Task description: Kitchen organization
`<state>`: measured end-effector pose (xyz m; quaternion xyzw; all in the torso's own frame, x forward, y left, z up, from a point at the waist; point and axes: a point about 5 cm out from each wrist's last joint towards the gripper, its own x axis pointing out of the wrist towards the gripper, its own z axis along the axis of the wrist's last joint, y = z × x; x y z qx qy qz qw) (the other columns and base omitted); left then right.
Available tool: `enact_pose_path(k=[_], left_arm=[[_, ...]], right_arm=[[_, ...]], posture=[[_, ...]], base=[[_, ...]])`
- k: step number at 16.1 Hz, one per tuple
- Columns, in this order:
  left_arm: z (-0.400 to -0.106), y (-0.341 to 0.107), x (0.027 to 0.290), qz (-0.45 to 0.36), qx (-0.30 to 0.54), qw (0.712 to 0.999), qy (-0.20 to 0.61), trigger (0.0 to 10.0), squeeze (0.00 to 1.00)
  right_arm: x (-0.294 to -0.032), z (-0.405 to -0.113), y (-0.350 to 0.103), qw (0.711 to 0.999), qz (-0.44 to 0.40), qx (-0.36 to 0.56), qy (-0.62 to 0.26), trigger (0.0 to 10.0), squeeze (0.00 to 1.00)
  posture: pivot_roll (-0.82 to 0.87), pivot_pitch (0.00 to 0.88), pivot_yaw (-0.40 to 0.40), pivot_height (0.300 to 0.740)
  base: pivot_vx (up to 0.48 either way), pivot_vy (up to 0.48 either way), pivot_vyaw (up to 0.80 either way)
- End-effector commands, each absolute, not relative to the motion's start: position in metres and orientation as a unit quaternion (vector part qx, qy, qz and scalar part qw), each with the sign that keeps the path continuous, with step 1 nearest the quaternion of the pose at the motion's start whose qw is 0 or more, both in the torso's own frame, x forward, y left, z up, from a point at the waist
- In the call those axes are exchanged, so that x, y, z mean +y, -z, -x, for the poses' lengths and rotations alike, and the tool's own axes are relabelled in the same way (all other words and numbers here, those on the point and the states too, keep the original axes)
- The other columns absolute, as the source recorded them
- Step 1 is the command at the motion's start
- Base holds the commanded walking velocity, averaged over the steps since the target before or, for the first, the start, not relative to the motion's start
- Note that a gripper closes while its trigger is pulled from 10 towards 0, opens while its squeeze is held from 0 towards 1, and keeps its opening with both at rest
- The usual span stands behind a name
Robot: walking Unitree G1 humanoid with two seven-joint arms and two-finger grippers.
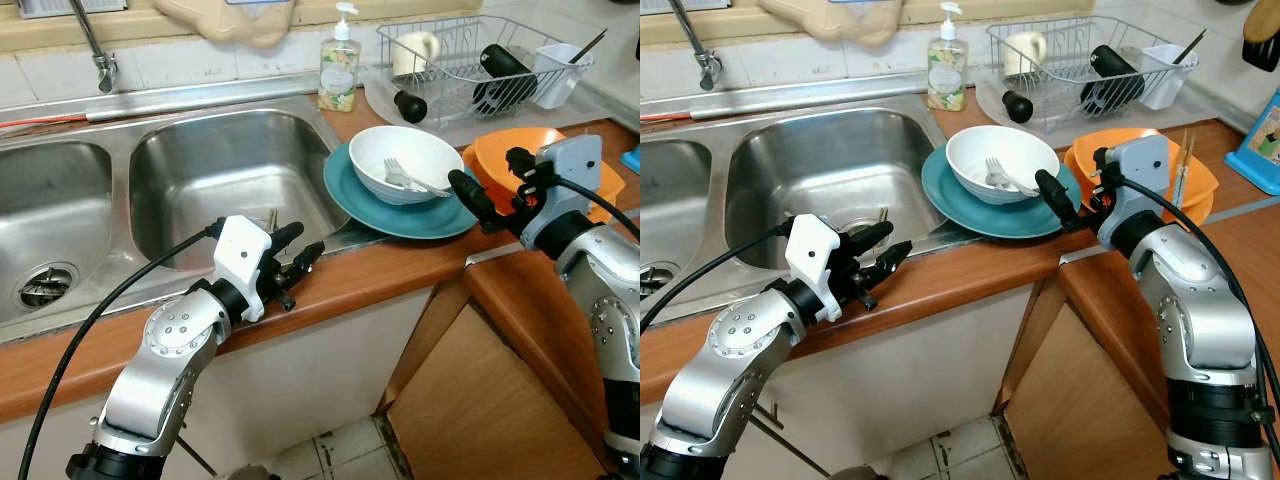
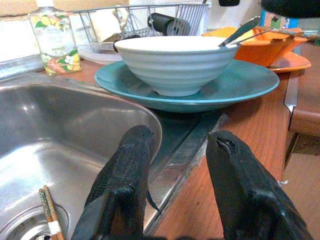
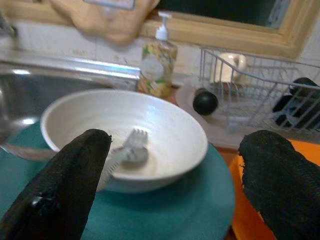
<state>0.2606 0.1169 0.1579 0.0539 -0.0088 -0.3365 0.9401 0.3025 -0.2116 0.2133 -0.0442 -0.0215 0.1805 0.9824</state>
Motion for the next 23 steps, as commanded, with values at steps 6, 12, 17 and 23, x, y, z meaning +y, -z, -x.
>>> enact_pose_path(k=[6,12,17,23], left_arm=[[-0.26,-0.16,0.117,-0.06,-0.012,0.938,0.34,10.0,0.0],[-0.261,-0.16,0.116,-0.058,-0.012,0.939,0.337,10.0,0.0],[-0.261,-0.16,0.115,-0.058,-0.012,0.94,0.336,10.0,0.0],[-0.261,-0.16,0.115,-0.057,-0.012,0.94,0.336,10.0,0.0]], right_arm=[[-0.191,-0.298,-0.208,0.975,0.031,-0.013,-0.22,10.0,0.0],[-0.186,-0.307,-0.192,0.981,-0.012,0.02,-0.194,0.0,0.0],[-0.185,-0.311,-0.189,0.983,-0.045,0.022,-0.177,0.0,0.0],[-0.185,-0.313,-0.188,0.983,-0.069,0.019,-0.166,0.0,0.0]], posture=[[0.0,0.0,0.019,0.74],[0.0,0.0,0.014,0.74],[0.0,0.0,0.012,0.74],[0.0,0.0,0.012,0.74]], base=[[0.0,0.0,0.0],[0.0,0.0,0.0],[0.0,0.0,0.0],[0.0,0.0,0.0]])
